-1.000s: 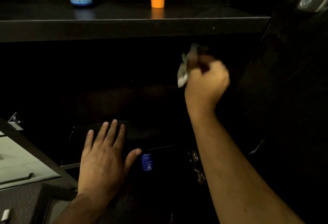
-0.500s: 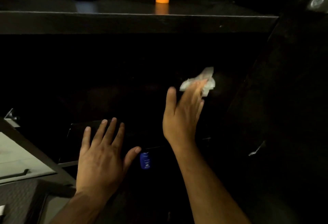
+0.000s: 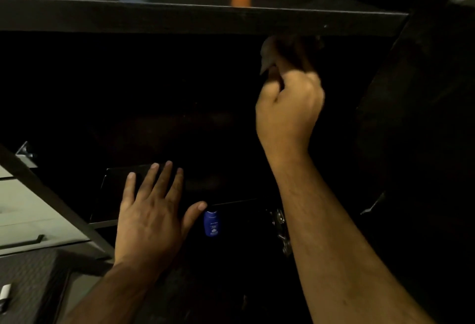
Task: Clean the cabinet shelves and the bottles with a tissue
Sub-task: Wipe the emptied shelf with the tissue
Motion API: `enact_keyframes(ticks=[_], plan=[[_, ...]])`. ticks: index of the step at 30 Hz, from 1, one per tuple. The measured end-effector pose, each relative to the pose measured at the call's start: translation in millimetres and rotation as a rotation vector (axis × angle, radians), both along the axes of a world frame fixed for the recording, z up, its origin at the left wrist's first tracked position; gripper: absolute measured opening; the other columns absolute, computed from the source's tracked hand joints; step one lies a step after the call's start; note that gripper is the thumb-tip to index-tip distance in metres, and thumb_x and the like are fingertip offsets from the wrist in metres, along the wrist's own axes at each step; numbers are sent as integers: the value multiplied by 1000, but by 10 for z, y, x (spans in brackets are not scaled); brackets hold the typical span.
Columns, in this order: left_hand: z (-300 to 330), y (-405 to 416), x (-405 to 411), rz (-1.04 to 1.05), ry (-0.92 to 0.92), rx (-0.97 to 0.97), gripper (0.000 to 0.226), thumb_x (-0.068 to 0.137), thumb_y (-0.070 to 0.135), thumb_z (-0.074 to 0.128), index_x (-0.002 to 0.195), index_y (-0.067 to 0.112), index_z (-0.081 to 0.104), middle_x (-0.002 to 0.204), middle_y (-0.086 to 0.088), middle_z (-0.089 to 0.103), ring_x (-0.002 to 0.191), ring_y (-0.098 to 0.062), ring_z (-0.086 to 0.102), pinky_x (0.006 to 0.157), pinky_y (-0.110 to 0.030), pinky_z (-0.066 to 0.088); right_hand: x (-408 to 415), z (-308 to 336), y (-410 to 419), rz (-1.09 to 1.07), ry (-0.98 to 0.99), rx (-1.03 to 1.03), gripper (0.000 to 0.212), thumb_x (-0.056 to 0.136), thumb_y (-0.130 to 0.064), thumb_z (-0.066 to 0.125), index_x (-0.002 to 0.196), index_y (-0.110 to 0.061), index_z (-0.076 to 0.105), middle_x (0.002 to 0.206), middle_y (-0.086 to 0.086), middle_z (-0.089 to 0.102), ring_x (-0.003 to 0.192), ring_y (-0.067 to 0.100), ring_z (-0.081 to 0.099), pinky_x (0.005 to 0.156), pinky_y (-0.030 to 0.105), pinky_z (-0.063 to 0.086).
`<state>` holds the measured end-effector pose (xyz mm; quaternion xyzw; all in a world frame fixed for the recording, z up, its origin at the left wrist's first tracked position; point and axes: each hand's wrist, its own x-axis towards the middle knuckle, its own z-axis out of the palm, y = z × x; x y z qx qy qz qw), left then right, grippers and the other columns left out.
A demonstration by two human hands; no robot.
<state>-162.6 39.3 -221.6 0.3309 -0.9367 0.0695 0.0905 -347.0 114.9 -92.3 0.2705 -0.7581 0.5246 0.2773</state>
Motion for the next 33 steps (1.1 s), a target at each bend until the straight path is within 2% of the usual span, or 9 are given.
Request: enact_keyframes(ticks=[3,6,12,14,17,19,24,30,33], plan=[[-7,-2,-3,-6,6,-6,83,94,68,11,140,9,47,146,-13,43,141,-28,32,116,-53,18,-137,-197,-39,-177,172,-99,6,69,2,68,72,-3,68,83,13,64,80,31,63,72,33,51],[0,5,-2,-2,10,-3,83,94,68,11,140,9,47,146,-13,44,142,-27,31,117,-53,17,-225,-520,31,-34,55,13,9,77,-2,71,81,-10,70,93,2,61,86,21,61,73,29,53],[-3,11,-8,3,20,-5,82,94,68,13,139,9,48,145,-13,46,142,-28,31,117,-53,18,-162,-921,105,-74,-193,572,14,94,-15,59,97,-17,73,102,-3,70,85,15,65,62,32,57],[1,8,-7,7,18,-7,82,94,68,13,139,9,47,145,-12,45,142,-27,31,117,-54,18,-143,-864,84,-70,-197,488,13,92,-15,61,93,-20,73,99,-5,70,84,13,65,63,32,57],[10,18,-11,11,27,-5,82,94,68,13,140,9,47,146,-12,45,142,-27,31,116,-54,19,-149,-528,78,-13,-233,272,7,88,-16,66,90,-21,71,97,-4,67,79,8,58,64,8,45],[9,16,-10,11,22,-5,81,94,68,13,140,10,46,146,-12,45,142,-27,30,116,-54,19,-195,-193,23,-3,-291,187,9,86,-18,67,94,-16,71,94,-1,68,80,8,61,69,12,48],[16,24,-7,11,24,0,81,94,69,13,141,11,46,147,-12,44,143,-28,30,117,-54,18,-135,328,-125,245,-478,-464,17,98,-3,49,112,-4,58,87,-10,55,60,-21,52,63,0,41],[13,20,-10,9,44,-1,79,94,68,17,140,11,47,146,-13,45,142,-28,31,118,-52,16,-145,-2,-162,85,-135,-133,16,83,-29,73,90,-15,72,84,-9,64,82,2,60,80,13,46],[9,28,1,16,43,0,80,94,68,15,141,11,47,146,-12,45,142,-28,31,118,-52,15,-117,-417,-104,60,-102,-33,22,77,-25,78,87,-8,70,89,1,61,77,7,54,67,8,39]])
